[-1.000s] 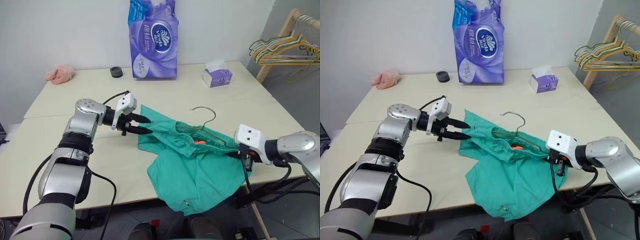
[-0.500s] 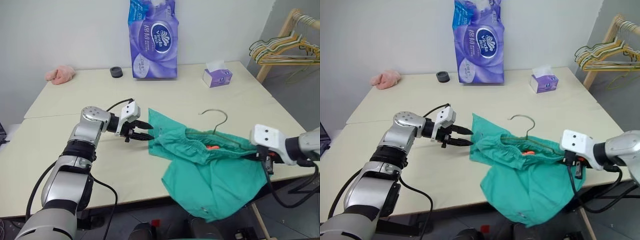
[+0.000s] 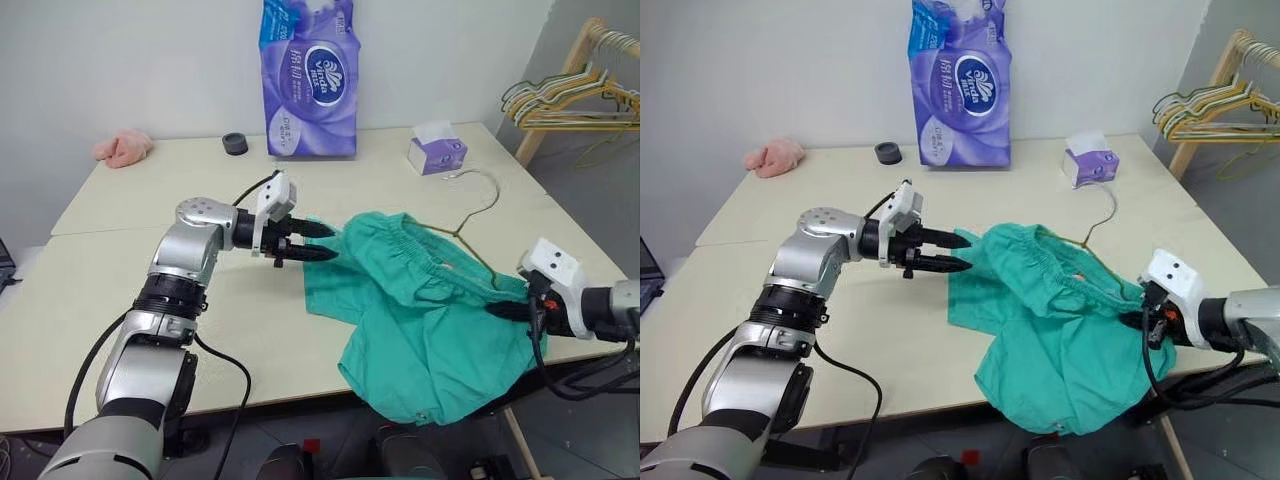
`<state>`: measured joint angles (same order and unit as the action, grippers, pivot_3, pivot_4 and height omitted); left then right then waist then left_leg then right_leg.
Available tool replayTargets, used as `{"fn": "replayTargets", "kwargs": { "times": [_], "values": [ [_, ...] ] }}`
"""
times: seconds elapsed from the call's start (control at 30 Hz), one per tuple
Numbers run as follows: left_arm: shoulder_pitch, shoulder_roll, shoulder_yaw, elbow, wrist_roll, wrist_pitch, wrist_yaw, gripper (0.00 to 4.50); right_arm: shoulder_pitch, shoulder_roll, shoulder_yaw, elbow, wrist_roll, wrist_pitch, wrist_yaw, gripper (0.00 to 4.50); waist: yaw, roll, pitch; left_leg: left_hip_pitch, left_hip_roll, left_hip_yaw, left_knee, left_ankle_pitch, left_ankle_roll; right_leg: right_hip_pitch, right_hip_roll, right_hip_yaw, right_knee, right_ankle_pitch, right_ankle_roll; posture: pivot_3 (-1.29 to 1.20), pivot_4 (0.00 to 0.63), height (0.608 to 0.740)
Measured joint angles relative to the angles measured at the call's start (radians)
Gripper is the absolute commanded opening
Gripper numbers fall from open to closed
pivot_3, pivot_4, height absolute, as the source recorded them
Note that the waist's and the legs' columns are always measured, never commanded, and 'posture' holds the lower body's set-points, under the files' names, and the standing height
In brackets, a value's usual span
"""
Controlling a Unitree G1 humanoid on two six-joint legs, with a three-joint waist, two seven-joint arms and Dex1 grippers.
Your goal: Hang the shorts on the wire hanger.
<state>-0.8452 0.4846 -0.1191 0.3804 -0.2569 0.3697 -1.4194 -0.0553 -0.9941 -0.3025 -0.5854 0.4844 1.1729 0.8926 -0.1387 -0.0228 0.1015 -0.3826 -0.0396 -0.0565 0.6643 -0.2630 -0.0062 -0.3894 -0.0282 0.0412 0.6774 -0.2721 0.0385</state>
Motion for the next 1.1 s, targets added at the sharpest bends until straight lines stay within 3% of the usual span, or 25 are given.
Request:
{"fn": "replayTargets", "kwargs": {
  "times": [0.37, 0.57, 0.73, 0.77, 0.83, 0.9, 0.97, 1.1],
  "values": [
    [0.026, -0.144, -0.067, -0.209, 0.008, 0.021, 0.214, 2.44, 0.107, 0.308, -0.373, -0.263, 0.108, 0.421, -0.220, 0.00, -0.007, 0.003, 0.024, 0.001, 0.000, 0.002, 0.000, -0.001, 0.001, 0.001, 0.001, 0.002, 0.000, -0.002, 0.004, -0.39, 0.176, 0.740],
    [0.018, -0.219, -0.124, -0.224, 0.010, 0.042, 0.256, 2.44, 0.232, 0.338, -0.551, -0.279, 0.335, 0.434, -0.369, 0.00, -0.040, 0.005, 0.053, 0.001, 0.000, 0.006, 0.000, -0.001, 0.002, 0.001, 0.006, 0.005, -0.001, -0.003, 0.004, -0.46, 0.211, 0.740],
    [-0.043, -0.343, -0.161, -0.208, 0.007, 0.037, 0.295, 2.44, 0.261, 0.279, -0.745, -0.204, 0.648, 0.434, -0.620, 0.00, -0.081, 0.002, 0.080, -0.002, -0.001, 0.009, 0.000, -0.003, 0.004, 0.002, 0.007, 0.007, -0.005, -0.004, 0.006, -0.51, 0.227, 0.740],
    [-0.057, -0.359, -0.162, -0.206, 0.005, 0.038, 0.297, 2.44, 0.298, 0.251, -0.783, -0.176, 0.753, 0.416, -0.705, 0.00, -0.089, 0.002, 0.085, -0.004, 0.000, 0.009, -0.001, -0.003, 0.005, 0.001, 0.007, 0.007, -0.006, -0.004, 0.006, -0.52, 0.229, 0.740],
    [-0.074, -0.376, -0.168, -0.204, -0.001, 0.035, 0.294, 2.44, 0.517, 0.143, -0.804, -0.113, 1.091, 0.250, -0.979, 0.00, -0.109, 0.001, 0.091, -0.007, 0.000, 0.009, -0.002, -0.005, 0.008, 0.001, 0.008, 0.006, -0.011, -0.005, 0.008, -0.54, 0.234, 0.740],
    [-0.088, -0.382, -0.171, -0.191, 0.001, 0.018, 0.291, 2.44, 0.682, 0.076, -0.800, -0.101, 1.330, 0.063, -1.179, 0.00, -0.132, 0.002, 0.094, -0.008, 0.001, 0.010, -0.003, -0.006, 0.011, 0.001, 0.009, 0.006, -0.014, -0.005, 0.008, -0.54, 0.237, 0.740],
    [-0.115, -0.413, -0.175, -0.168, 0.005, -0.010, 0.297, 2.44, 0.753, 0.049, -0.797, -0.117, 1.433, -0.114, -1.306, 0.00, -0.163, -0.004, 0.101, -0.009, 0.001, 0.011, -0.002, -0.007, 0.011, 0.001, 0.009, 0.006, -0.016, -0.004, 0.009, -0.54, 0.237, 0.740],
    [-0.161, -0.475, -0.199, -0.121, 0.035, -0.085, 0.328, 2.44, 0.786, -0.022, -0.796, -0.123, 1.465, -0.315, -1.438, 0.00, -0.202, -0.005, 0.110, -0.014, 0.000, 0.016, -0.002, -0.008, 0.014, 0.001, 0.008, 0.010, -0.031, 0.003, 0.021, -0.53, 0.248, 0.740]
  ]
}}
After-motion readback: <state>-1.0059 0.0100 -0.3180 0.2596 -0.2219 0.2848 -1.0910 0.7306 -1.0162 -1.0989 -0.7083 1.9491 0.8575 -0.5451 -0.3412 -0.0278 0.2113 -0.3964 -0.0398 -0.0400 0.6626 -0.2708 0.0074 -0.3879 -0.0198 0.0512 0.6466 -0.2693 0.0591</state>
